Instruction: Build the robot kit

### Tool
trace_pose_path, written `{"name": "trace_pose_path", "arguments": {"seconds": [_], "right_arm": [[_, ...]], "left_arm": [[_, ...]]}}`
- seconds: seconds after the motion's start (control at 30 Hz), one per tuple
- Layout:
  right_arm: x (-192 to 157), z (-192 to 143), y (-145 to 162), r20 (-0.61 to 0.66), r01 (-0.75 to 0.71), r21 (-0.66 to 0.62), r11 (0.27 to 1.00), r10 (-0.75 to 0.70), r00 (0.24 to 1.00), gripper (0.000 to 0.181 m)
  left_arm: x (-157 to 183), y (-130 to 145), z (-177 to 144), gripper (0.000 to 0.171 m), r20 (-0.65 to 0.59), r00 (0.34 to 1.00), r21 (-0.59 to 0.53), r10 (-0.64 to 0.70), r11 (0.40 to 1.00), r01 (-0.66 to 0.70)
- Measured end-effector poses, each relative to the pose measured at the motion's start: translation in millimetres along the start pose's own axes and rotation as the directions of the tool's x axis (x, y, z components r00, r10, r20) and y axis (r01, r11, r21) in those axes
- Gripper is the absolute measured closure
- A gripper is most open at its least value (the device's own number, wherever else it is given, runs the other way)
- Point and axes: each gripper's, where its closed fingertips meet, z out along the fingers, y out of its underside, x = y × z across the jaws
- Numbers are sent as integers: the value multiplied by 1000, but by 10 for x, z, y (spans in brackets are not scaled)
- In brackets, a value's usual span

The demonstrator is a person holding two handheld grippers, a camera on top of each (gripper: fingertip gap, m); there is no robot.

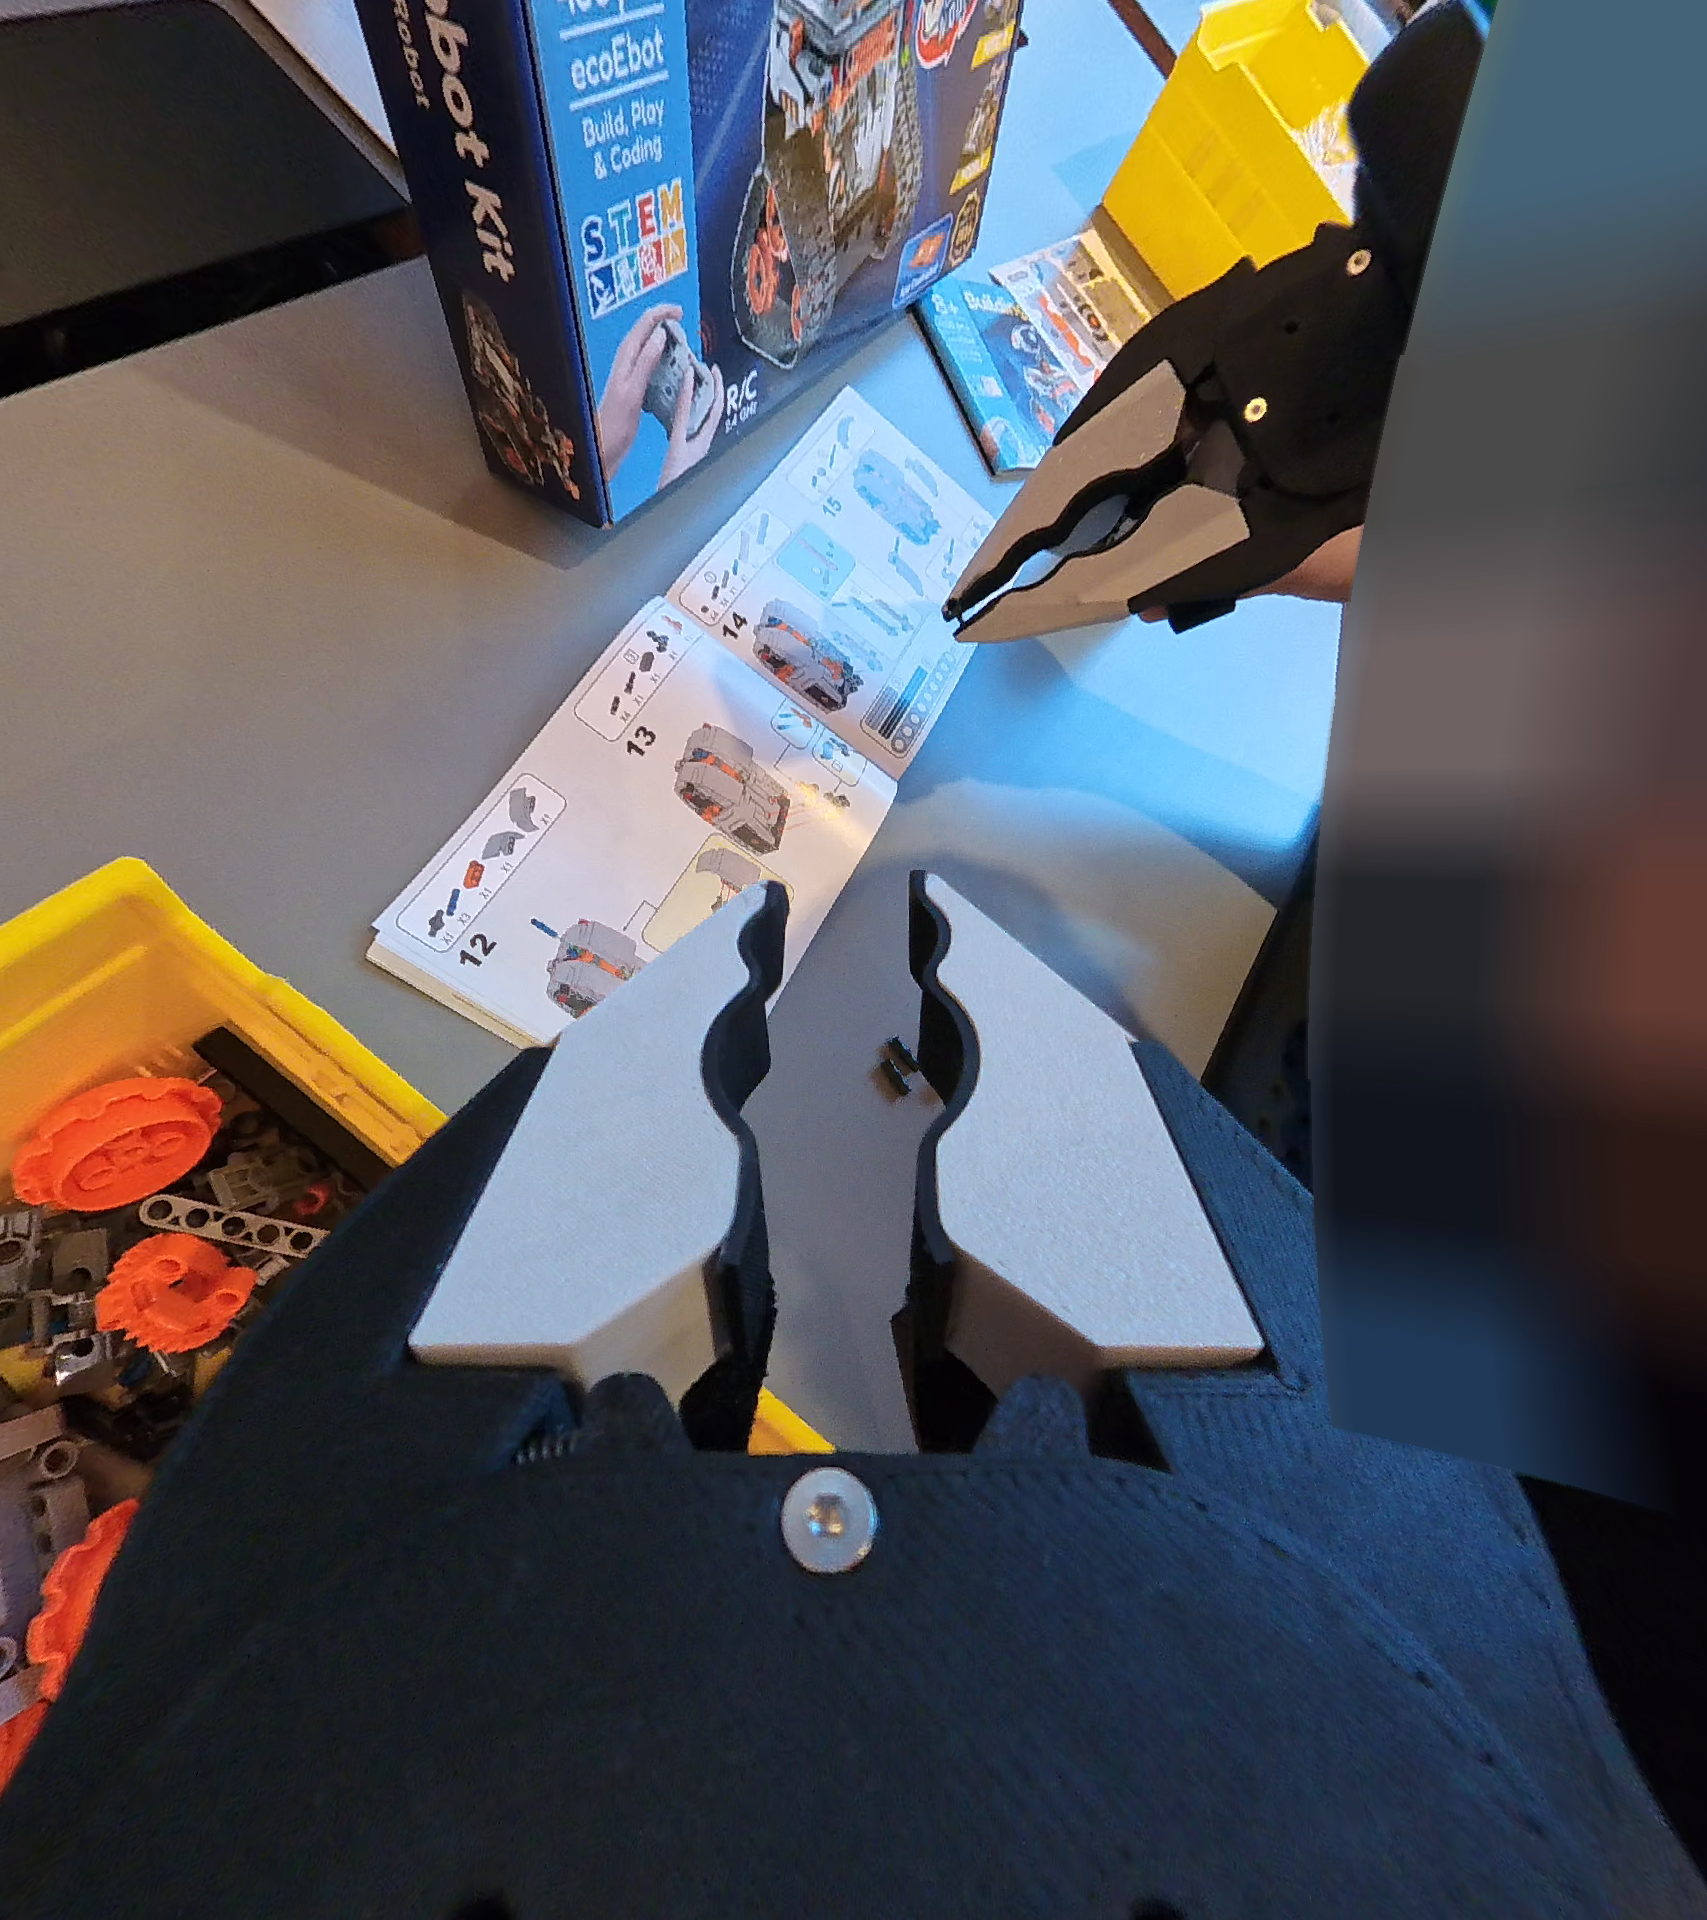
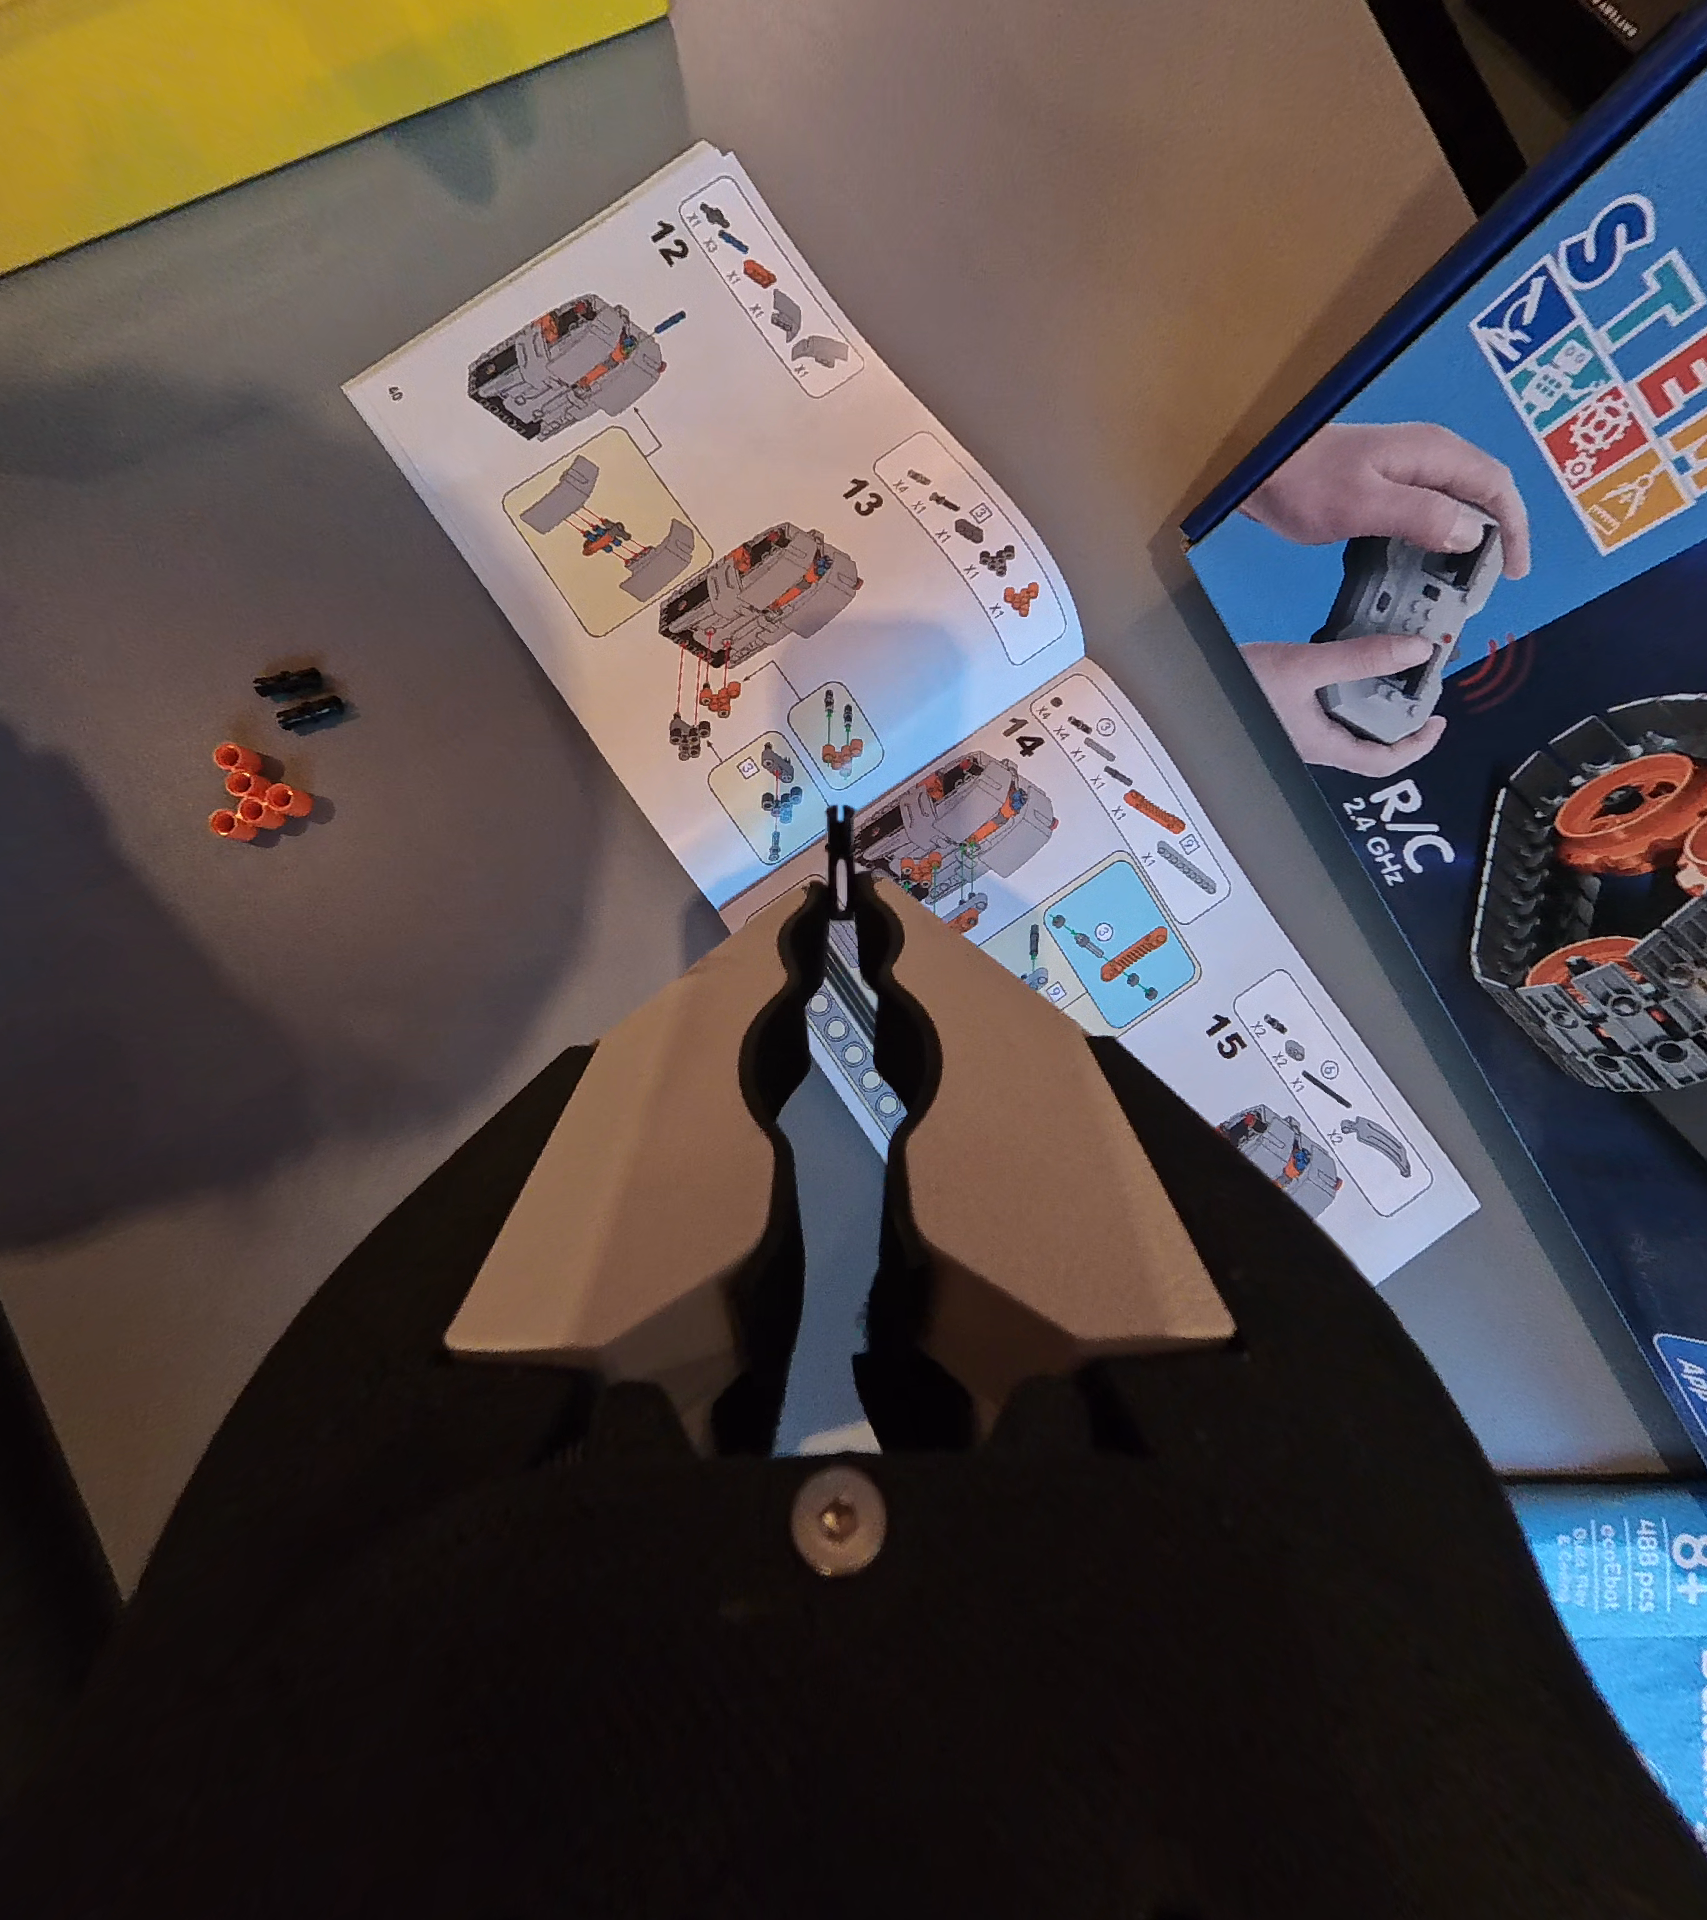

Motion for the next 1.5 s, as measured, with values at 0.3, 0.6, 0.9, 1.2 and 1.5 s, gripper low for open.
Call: {"name": "trace_pose_path", "arguments": {"seconds": [0.3,0.6,0.9,1.2,1.5], "right_arm": [[-3,5,10,2,-7,-5,1000,7,1000,178],[-161,24,-218,24,105,118,987,-108,994,178],[-789,-183,-802,-26,336,349,875,-349,937,178],[-1558,-207,-1547,216,149,494,857,-286,933,178],[-1489,-39,-2146,-159,418,453,787,-391,907,178]], "left_arm": [[5,-4,4,152,-11,1000,3,-13,1000,13],[76,23,26,156,-45,999,-13,-24,1000,23],[545,-71,-134,150,-154,985,16,74,997,-73],[243,-381,-2062,147,229,971,580,76,790,-198],[330,-129,-1816,136,99,985,486,138,857,-169]]}}
